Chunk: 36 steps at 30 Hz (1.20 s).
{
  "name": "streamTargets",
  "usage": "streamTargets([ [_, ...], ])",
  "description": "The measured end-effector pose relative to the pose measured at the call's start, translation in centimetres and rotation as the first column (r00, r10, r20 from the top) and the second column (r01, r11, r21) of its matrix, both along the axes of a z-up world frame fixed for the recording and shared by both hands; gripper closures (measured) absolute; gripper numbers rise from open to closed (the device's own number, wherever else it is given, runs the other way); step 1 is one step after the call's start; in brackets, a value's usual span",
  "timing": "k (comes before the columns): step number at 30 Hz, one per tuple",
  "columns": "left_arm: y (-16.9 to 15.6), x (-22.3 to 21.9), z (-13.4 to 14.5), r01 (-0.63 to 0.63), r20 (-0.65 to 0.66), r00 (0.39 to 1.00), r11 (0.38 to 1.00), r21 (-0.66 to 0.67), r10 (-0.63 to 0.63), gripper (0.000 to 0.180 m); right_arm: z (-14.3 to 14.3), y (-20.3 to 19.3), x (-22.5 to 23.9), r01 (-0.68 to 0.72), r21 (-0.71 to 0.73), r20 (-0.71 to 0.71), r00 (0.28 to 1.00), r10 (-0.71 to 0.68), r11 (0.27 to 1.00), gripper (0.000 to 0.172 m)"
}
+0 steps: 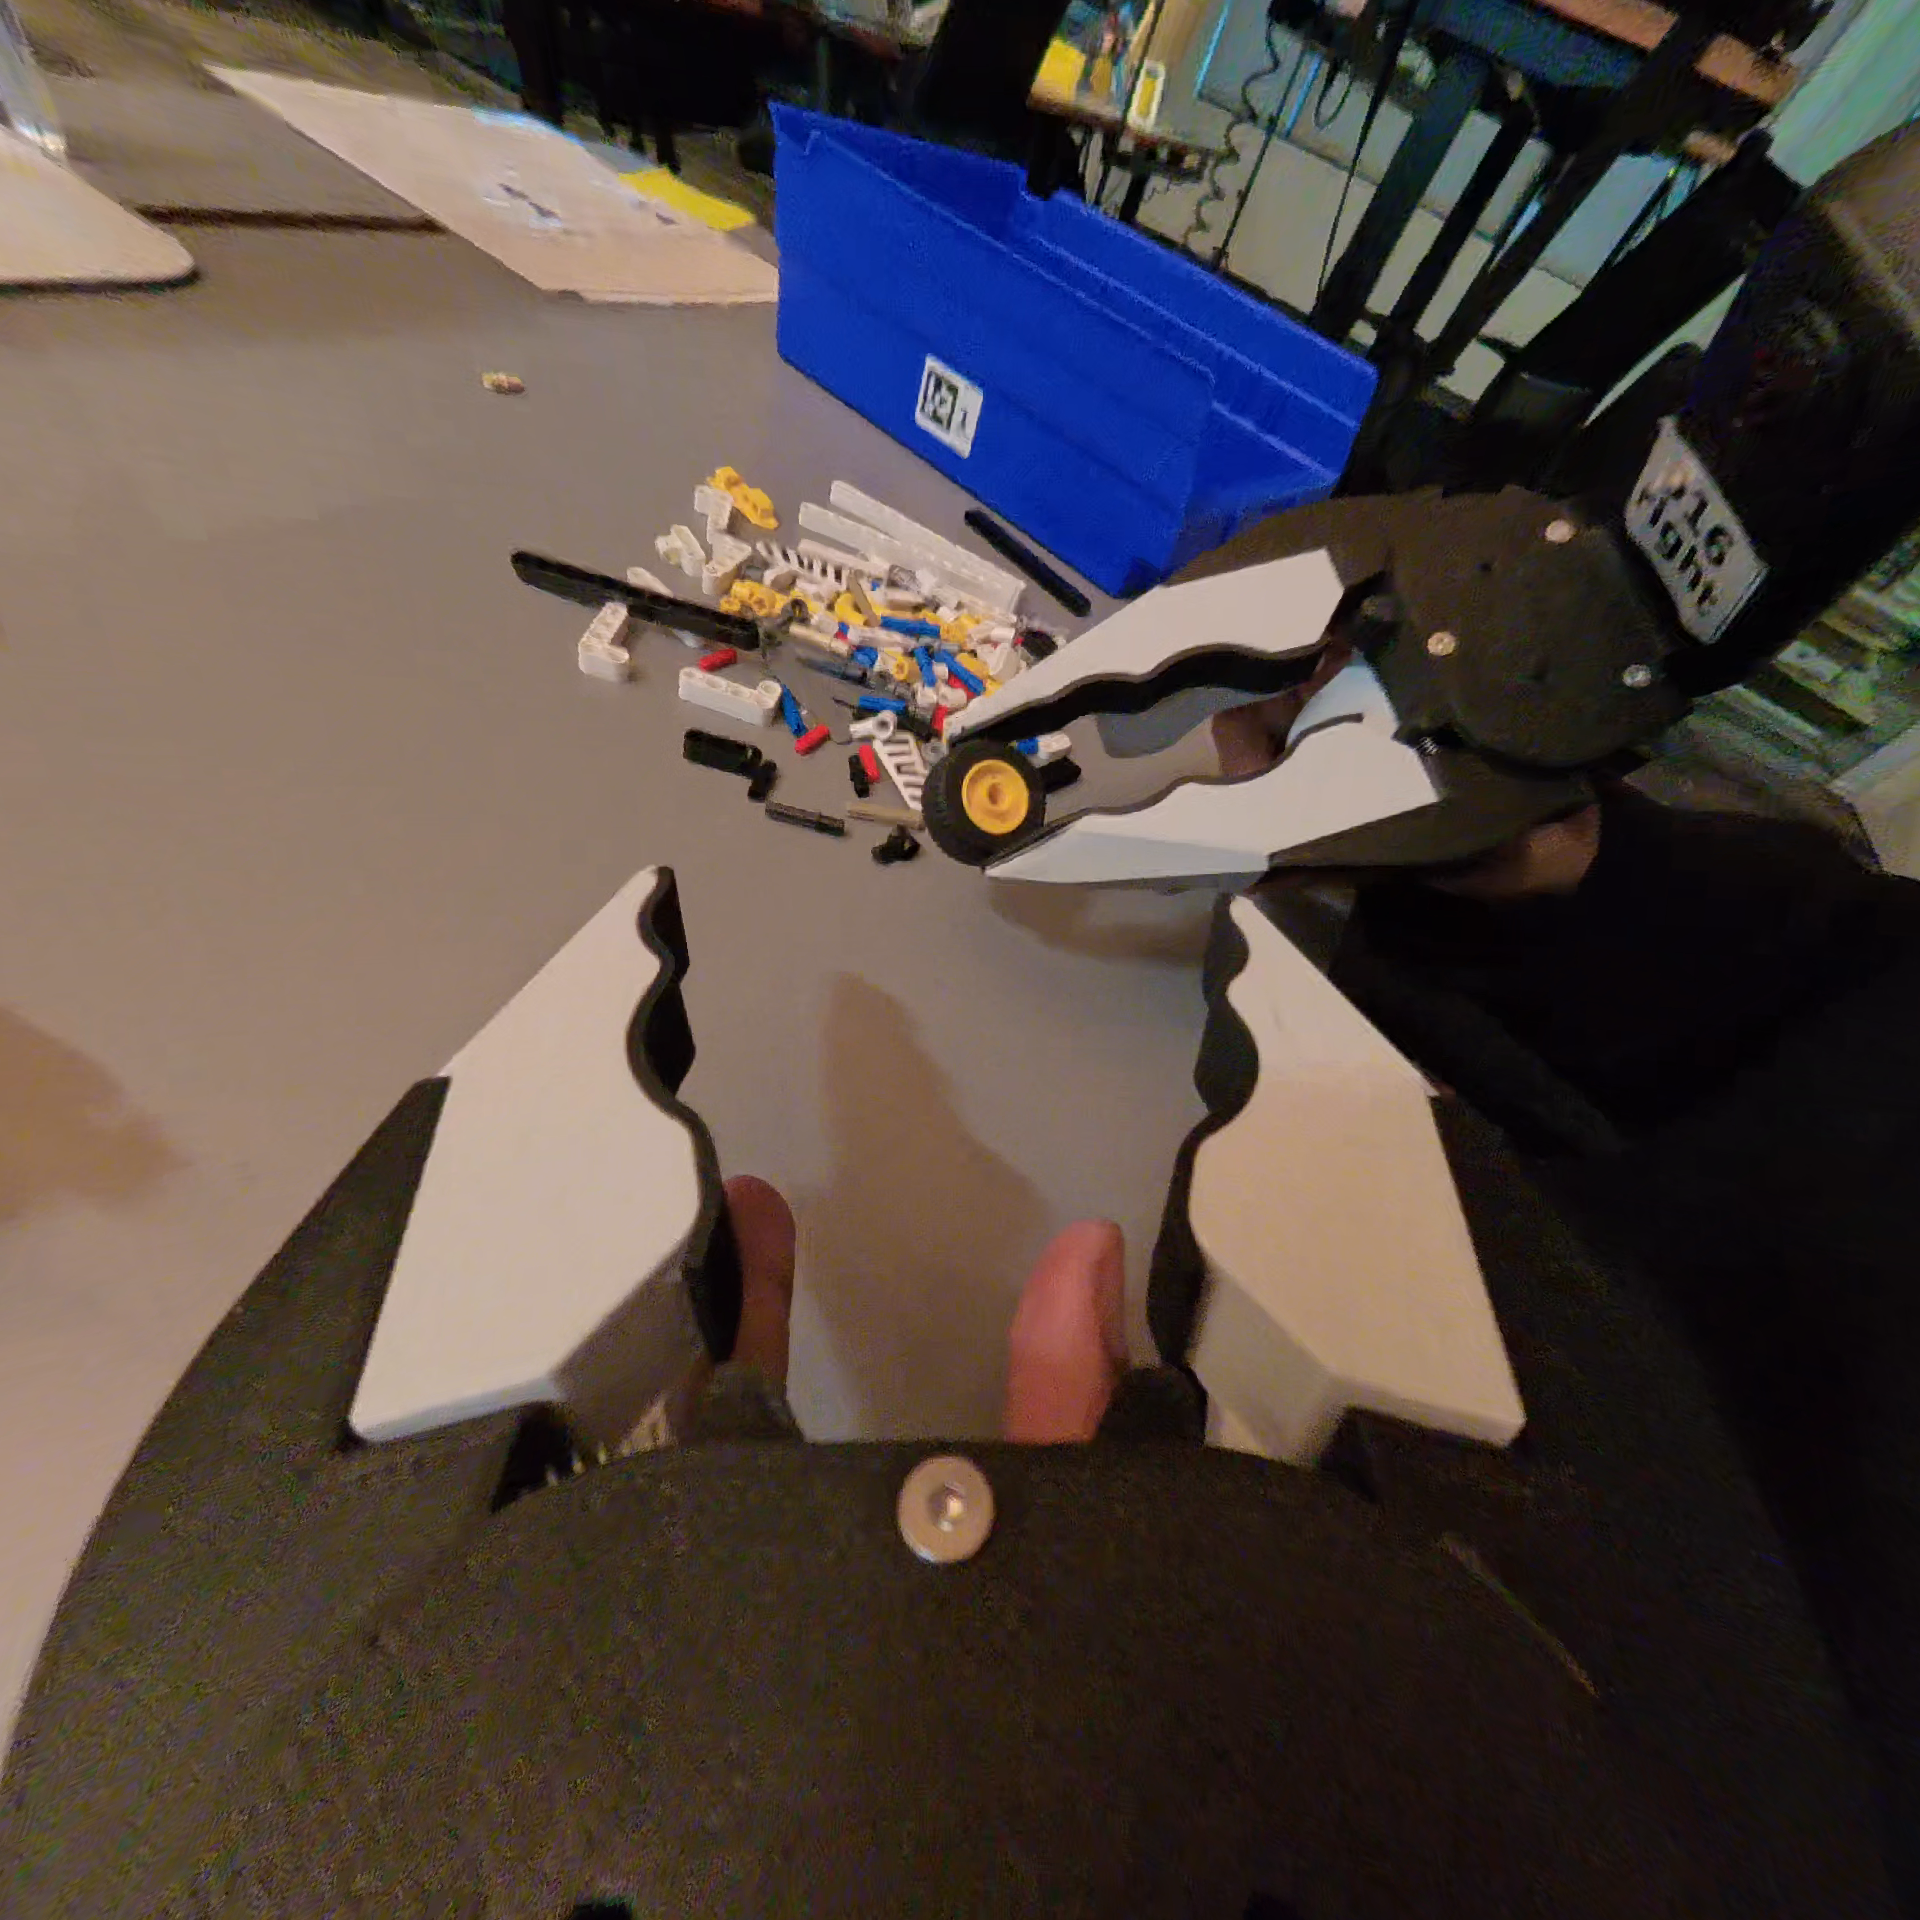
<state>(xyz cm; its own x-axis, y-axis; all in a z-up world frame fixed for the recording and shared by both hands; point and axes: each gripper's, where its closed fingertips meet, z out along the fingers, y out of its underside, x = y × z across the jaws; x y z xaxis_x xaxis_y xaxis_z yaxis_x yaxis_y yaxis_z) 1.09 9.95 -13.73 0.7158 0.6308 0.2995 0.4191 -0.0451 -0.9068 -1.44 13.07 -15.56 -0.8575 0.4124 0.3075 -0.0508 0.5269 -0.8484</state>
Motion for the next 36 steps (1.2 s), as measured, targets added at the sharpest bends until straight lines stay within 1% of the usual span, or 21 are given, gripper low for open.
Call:
streamTargets([
  [2,-0.3,-0.1,-0.7,0.002,0.028,1.0,1.0,-0.015,-0.001,0.074,0.2,0.0,0.0,0.001,-0.02,0.007,1.0,-0.001,1.0,0.141],
  [3,-0.4,-0.2,-0.9,-0.001,0.049,0.999,1.0,-0.002,0.001,0.061,0.4,0.0,0.0,0.0,-0.032,0.008,1.0,0.0,0.999,0.142],
  [6,-0.2,0.1,-0.7,0.04,0.079,0.996,0.998,0.057,-0.045,0.046,0.5,0.1,0.0,0.003,-0.04,0.006,1.0,-0.003,0.999,0.142],
  [9,-0.2,-0.3,-0.5,0.017,0.069,0.997,0.998,0.066,-0.021,0.03,0.3,0.0,0.0,0.002,-0.031,0.002,1.0,-0.002,1.0,0.141],
  [10,-0.2,-0.4,-0.5,0.009,0.054,0.998,0.999,0.046,-0.011,0.024,0.2,-0.1,0.0,0.0,-0.03,0.001,1.0,0.0,1.0,0.141],
  [11,-0.3,-0.8,-0.7,-0.023,0.041,0.999,1.0,0.005,0.022,0.026,0.3,-0.2,0.1,-0.003,-0.032,0.001,1.0,0.003,0.999,0.141],
  [13,-1.1,-1.9,-1.4,-0.13,-0.001,0.991,0.985,-0.113,0.131,0.025,0.3,-0.4,0.2,-0.01,-0.039,0.003,1.0,0.011,0.999,0.142],
  [17,-3.0,-3.3,-2.1,-0.296,-0.171,0.953,0.891,-0.345,0.251,0.026,0.4,-0.9,0.6,-0.035,-0.053,0.008,0.999,0.035,0.998,0.142],
  [18,-3.3,-3.3,-1.9,-0.311,-0.197,0.946,0.885,-0.347,0.255,0.031,0.5,-0.9,0.6,-0.039,-0.057,0.01,0.999,0.04,0.998,0.142],
  [19,-3.4,-3.1,-1.4,-0.311,-0.208,0.944,0.897,-0.314,0.254,0.048,0.5,-1.0,0.7,-0.043,-0.06,0.011,0.999,0.043,0.997,0.142],
  [20,-3.8,-2.9,-0.6,-0.322,-0.221,0.937,0.911,-0.256,0.269,0.075,0.6,-1.0,0.8,-0.047,-0.063,0.012,0.999,0.048,0.997,0.142],
  [21,-4.0,-2.6,0.4,-0.321,-0.241,0.931,0.93,-0.181,0.275,0.09,0.6,-1.1,0.9,-0.053,-0.067,0.015,0.998,0.054,0.996,0.142],
  [22,-3.9,-2.1,1.5,-0.283,-0.264,0.933,0.953,-0.11,0.246,0.1,0.5,-1.2,1.1,-0.06,-0.069,0.019,0.998,0.062,0.996,0.142],
  [23,-3.7,-1.5,1.9,-0.234,-0.257,0.944,0.97,-0.073,0.208,0.13,0.4,-1.3,1.2,-0.067,-0.071,0.023,0.997,0.069,0.995,0.141],
  [24,-3.5,-1.1,2.1,-0.187,-0.239,0.956,0.981,-0.045,0.172,0.156,0.4,-1.5,1.4,-0.074,-0.075,0.022,0.997,0.076,0.994,0.141],
  [25,-3.2,-0.8,2.2,-0.151,-0.209,0.967,0.988,-0.012,0.145,0.167,0.5,-1.7,1.5,-0.083,-0.08,0.015,0.996,0.084,0.993,0.142],
  [26,-3.0,-0.6,2.3,-0.119,-0.169,0.978,0.992,0.03,0.123,0.174,0.8,-2.0,1.7,-0.094,-0.088,0.0,0.996,0.094,0.992,0.142],
  [28,-2.0,-0.1,2.0,-0.045,-0.06,0.997,0.991,0.127,0.053,0.172,1.7,-2.6,2.2,-0.128,-0.114,-0.047,0.991,0.123,0.985,0.142],
  [31,-0.9,0.6,1.2,0.026,0.108,0.993,0.969,0.247,-0.055,0.155,3.3,-3.5,3.2,-0.193,-0.169,-0.112,0.978,0.175,0.967,0.142],
  [34,-0.3,1.2,1.5,0.064,0.173,0.976,0.934,0.352,-0.132,0.149,4.3,-3.8,4.1,-0.25,-0.205,-0.154,0.963,0.222,0.946,0.142],
  [36,0.0,1.7,2.0,0.097,0.196,0.961,0.9,0.425,-0.196,0.151,4.6,-4.0,4.7,-0.287,-0.225,-0.163,0.953,0.255,0.931,0.142],
])
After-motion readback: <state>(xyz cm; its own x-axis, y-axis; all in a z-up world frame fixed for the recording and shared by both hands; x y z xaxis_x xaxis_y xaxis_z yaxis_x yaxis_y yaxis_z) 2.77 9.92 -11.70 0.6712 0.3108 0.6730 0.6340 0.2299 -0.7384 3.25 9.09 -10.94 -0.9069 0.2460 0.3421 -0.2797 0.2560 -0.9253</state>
